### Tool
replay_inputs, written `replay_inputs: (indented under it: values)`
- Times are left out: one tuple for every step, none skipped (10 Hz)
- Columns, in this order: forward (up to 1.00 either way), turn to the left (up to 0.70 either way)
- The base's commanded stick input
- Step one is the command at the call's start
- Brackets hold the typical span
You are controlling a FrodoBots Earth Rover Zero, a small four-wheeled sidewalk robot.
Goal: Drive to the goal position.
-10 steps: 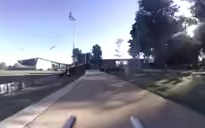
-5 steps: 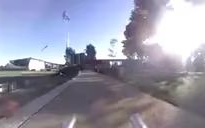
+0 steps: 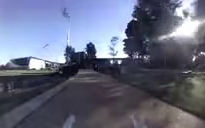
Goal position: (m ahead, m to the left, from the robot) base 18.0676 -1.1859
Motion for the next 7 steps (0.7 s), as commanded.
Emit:
replay_inputs:
  values:
    - [1.0,0.0]
    - [1.0,0.0]
    - [1.0,0.0]
    - [1.0,0.0]
    - [1.0,0.0]
    - [1.0,0.0]
    - [1.0,0.0]
